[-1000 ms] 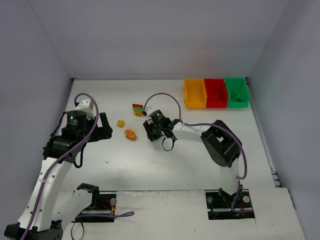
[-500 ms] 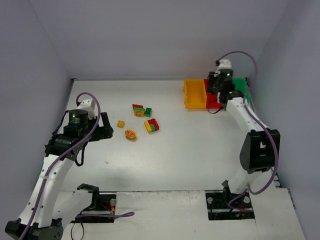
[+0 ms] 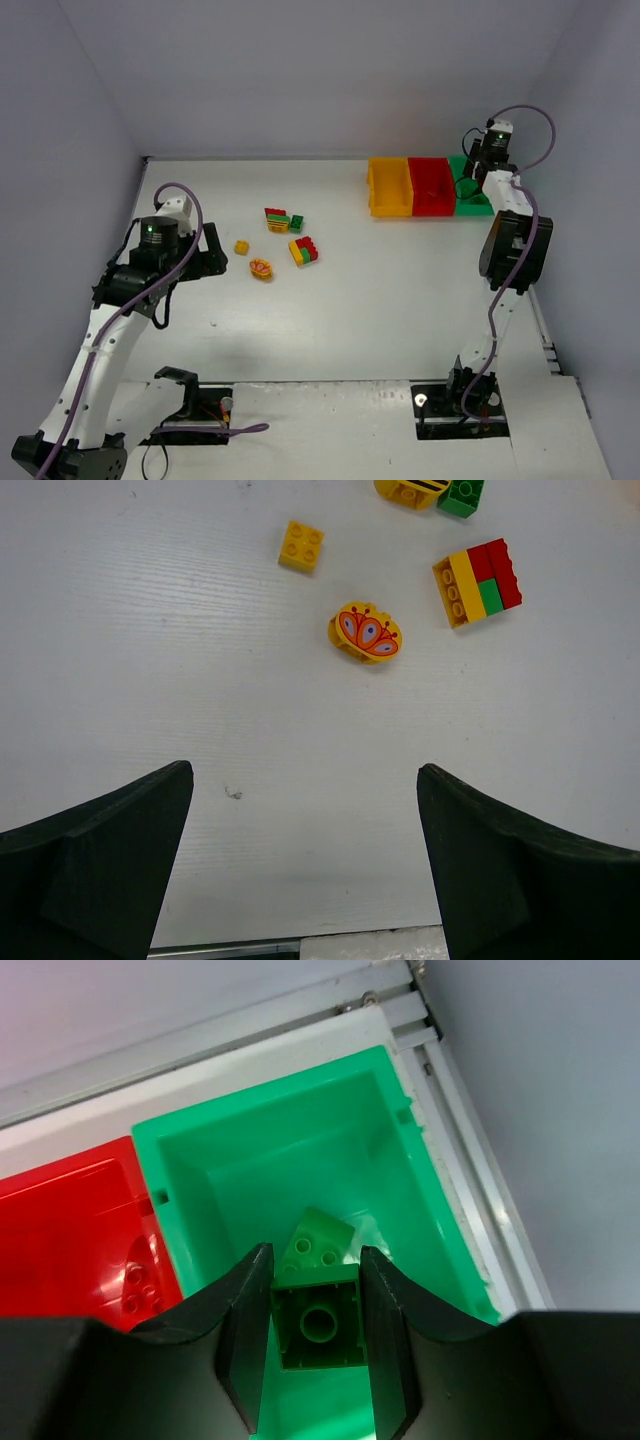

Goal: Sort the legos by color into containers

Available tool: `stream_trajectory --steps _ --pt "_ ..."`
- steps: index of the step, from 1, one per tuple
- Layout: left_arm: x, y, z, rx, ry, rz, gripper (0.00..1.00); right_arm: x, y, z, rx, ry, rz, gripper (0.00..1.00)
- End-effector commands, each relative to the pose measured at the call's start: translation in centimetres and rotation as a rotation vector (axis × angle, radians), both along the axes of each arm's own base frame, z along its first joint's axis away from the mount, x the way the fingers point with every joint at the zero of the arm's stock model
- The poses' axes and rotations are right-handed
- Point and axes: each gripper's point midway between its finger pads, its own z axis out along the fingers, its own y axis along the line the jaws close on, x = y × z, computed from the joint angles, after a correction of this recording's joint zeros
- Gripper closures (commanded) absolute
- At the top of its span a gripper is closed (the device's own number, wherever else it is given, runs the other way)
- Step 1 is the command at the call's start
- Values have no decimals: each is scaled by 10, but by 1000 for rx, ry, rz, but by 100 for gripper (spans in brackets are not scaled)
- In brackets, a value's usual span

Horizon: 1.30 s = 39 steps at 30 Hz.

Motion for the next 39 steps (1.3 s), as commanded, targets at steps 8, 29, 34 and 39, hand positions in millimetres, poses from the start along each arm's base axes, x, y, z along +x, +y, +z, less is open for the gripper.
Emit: stream_trajectory --steps 8,29,34,39 --pt "22 -4 17 -37 -66 44 13 32 5 80 -29 -184 38 27" --pt "24 -8 20 -55 -63 32 13 -70 415 24 192 -27 777 26" --pt "17 -5 21 -46 -57 36 13 -81 457 -8 254 19 684 27" --pt "10 -4 20 -41 -49 33 13 -94 486 -36 299 60 647 28"
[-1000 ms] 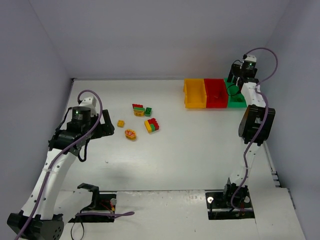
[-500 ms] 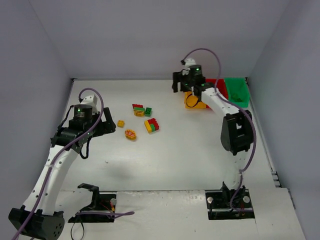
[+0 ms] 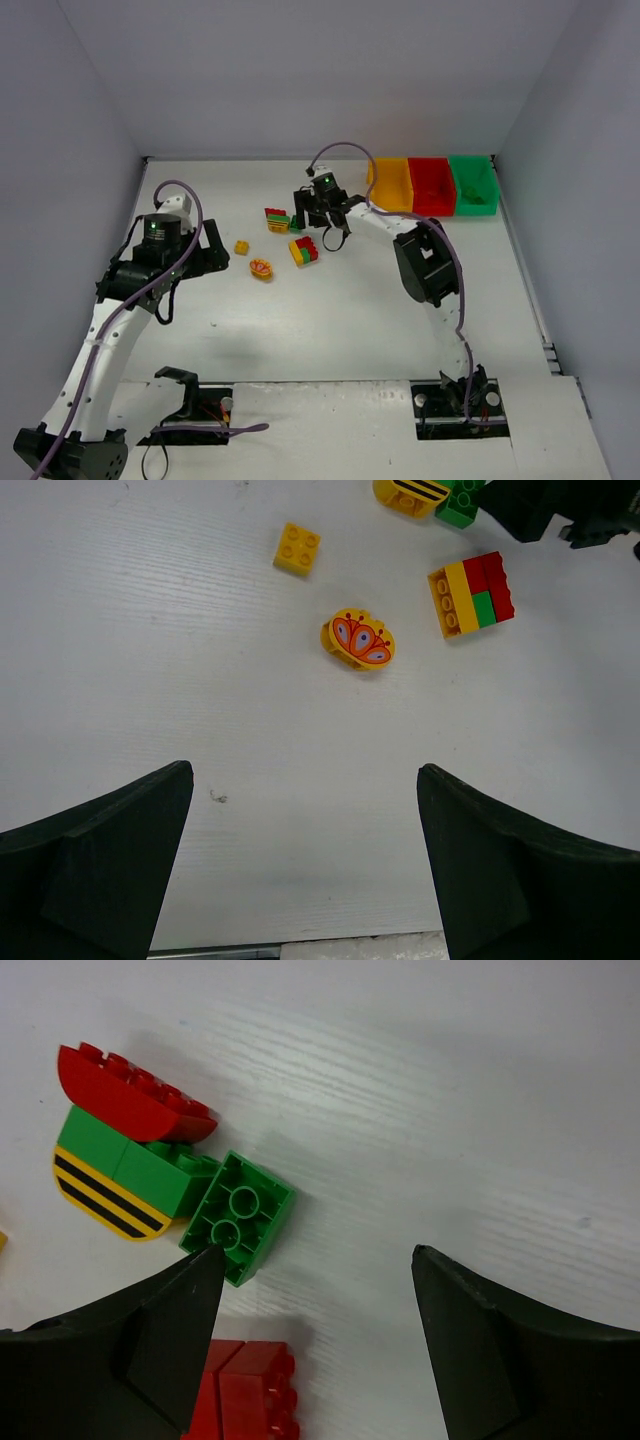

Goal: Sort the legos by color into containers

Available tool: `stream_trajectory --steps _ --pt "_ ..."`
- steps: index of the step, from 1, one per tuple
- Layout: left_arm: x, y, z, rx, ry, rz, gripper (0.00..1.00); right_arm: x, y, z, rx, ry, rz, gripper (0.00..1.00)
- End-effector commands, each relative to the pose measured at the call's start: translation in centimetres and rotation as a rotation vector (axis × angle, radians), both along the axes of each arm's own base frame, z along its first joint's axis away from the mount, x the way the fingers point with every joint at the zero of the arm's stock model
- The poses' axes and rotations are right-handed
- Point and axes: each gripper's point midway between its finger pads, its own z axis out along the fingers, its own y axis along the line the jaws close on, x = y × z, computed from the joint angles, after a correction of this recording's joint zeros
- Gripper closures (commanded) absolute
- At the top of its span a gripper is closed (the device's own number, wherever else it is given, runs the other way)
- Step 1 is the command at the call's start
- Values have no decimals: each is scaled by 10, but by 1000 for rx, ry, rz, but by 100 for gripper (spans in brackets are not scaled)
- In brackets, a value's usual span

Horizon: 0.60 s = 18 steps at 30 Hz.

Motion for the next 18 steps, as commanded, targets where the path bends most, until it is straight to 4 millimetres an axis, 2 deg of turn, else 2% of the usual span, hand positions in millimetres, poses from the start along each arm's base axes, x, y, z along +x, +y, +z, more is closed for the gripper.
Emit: stream_trajectory --steps 1,7,14,18 --pt "0 1 25 -4 -72 -3 14 17 24 34 100 -80 -90 29" --pt "-8 2 22 -4 -69 -5 13 12 42 21 136 -53 -96 30" --pt "-16 4 21 -5 -68 -5 13 11 46 13 159 -37 -105 30" --pt "-19 5 21 -1 -67 -3 14 11 48 7 156 -29 -102 34"
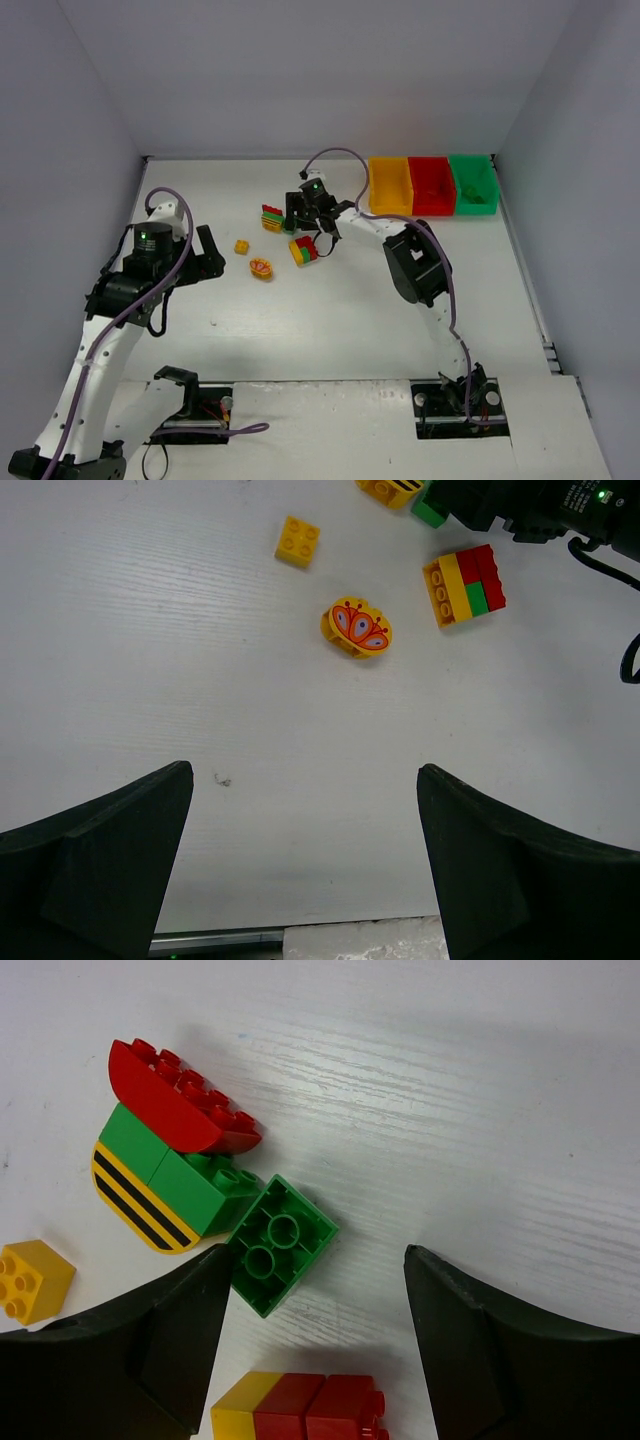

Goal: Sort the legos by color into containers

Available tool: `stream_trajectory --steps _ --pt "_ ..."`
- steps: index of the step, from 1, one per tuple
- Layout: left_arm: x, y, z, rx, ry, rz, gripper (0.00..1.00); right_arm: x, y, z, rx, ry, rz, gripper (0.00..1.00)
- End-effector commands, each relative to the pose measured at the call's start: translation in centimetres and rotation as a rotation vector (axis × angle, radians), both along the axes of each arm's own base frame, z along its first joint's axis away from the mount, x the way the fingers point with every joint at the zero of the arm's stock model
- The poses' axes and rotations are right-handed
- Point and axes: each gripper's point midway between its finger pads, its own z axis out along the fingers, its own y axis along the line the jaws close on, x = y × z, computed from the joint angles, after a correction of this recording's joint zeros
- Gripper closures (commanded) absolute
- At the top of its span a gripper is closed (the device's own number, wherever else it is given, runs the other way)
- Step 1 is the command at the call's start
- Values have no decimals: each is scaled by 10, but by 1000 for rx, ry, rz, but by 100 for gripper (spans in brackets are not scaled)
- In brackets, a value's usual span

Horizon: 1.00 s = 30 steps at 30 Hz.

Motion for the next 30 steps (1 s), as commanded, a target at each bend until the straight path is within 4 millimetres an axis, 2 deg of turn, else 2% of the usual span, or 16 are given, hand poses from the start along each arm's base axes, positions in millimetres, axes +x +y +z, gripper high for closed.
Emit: stream_trajectory --steps 1,5,11,14,15,19,20,22,23,25,26,27,28,29,30 --pt "1 0 11 3 -40 -4 13 19 11 24 62 -73 -29 35" --pt "-1 1 10 4 -39 -1 13 16 17 19 72 -61 -10 42" --pt "-4 2 10 -1 -38 2 13 10 27 15 111 -41 29 56" --pt "-5 2 11 -3 -42 3 13 10 29 16 120 -39 43 72" --pt "-6 2 11 -3 -41 3 14 9 30 16 120 -40 47 81" --pt "-7 3 12 -2 -44 6 13 11 24 28 94 -79 54 98" --pt "-7 3 12 -3 -45 7 13 14 21 40 96 -103 55 100" --pt "-7 3 13 -1 -47 9 13 17 13 51 71 -139 61 100" --pt "-7 3 13 -3 -49 6 13 21 7 69 78 -169 55 100" --pt "-6 3 12 -1 -47 5 13 25 -6 81 53 -206 58 100" --pt "-6 3 13 -2 -50 7 13 31 -19 104 55 -245 41 100" --pt "-5 2 13 -4 -48 5 13 34 -27 115 50 -267 32 100" --pt "-5 2 12 -5 -48 6 14 36 -40 118 26 -281 23 100" --pt "-4 1 13 -6 -51 4 13 38 -52 141 33 -319 9 100" --pt "-3 1 12 -7 -51 3 13 48 -77 150 23 -334 -31 100"
